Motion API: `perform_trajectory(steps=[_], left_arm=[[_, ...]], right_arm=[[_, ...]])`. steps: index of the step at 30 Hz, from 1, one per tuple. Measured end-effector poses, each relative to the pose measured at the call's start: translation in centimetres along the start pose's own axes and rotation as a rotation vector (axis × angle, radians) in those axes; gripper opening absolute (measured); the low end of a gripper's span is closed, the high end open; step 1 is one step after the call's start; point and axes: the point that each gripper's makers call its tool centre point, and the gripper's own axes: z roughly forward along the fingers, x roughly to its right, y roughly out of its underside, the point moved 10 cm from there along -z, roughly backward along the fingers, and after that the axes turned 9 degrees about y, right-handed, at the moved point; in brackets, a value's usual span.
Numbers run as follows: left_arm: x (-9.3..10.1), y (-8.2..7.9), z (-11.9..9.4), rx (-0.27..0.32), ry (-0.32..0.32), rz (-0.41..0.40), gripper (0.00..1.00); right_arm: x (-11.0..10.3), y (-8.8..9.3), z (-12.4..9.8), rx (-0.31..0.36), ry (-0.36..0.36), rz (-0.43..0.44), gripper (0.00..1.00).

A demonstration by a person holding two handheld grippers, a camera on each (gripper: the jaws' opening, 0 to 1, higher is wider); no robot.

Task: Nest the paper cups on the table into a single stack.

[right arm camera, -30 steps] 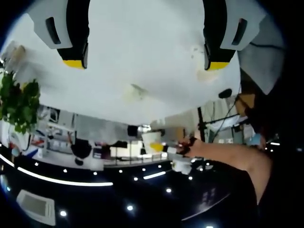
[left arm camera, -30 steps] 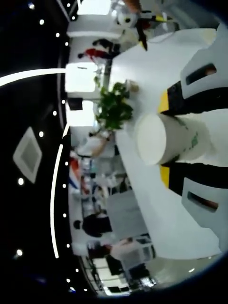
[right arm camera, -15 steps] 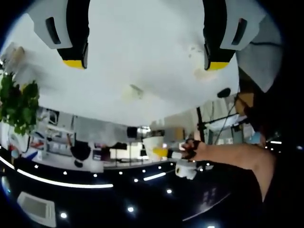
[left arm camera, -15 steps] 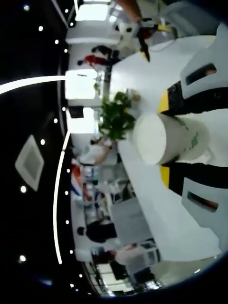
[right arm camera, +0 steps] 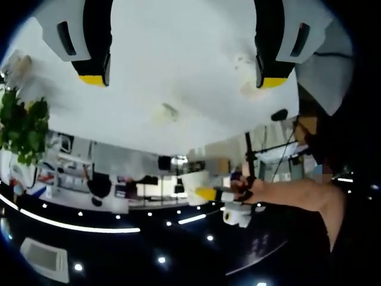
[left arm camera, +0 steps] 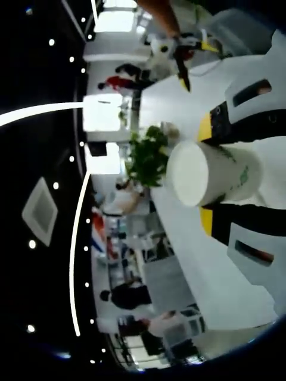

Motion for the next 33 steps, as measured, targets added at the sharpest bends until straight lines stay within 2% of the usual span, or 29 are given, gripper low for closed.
perform_trajectory(steps=[7,18,23,26,28,33], left_arm=[[2.1,-0.8,-0.3,-0.005,0.022,0.011,0.37],[4.2,-0.9,-0.9,-0.015,0.056,0.009,0.37],[4.9,-1.1,-1.7,-0.007,0.052,-0.009,0.37],[5.7,-1.1,-2.1,-0.014,0.058,0.014,0.37],[5.9,-1.2,-2.3,-0.008,0.058,0.009,0.37],[6.8,-1.4,-2.8,0.008,0.07,-0.009,0.38]], right_arm=[[0.0,-0.3,-0.1,0.005,0.002,-0.006,1.0],[-0.4,-0.7,-0.2,-0.001,-0.013,-0.006,1.0],[-0.2,-1.1,-0.4,0.012,-0.004,0.009,1.0],[-0.2,-1.8,-0.6,0.025,-0.001,0.024,1.0],[-0.5,-2.5,-0.6,0.036,-0.004,-0.002,1.0],[-1.0,-4.0,-0.5,0.059,-0.028,-0.006,1.0]])
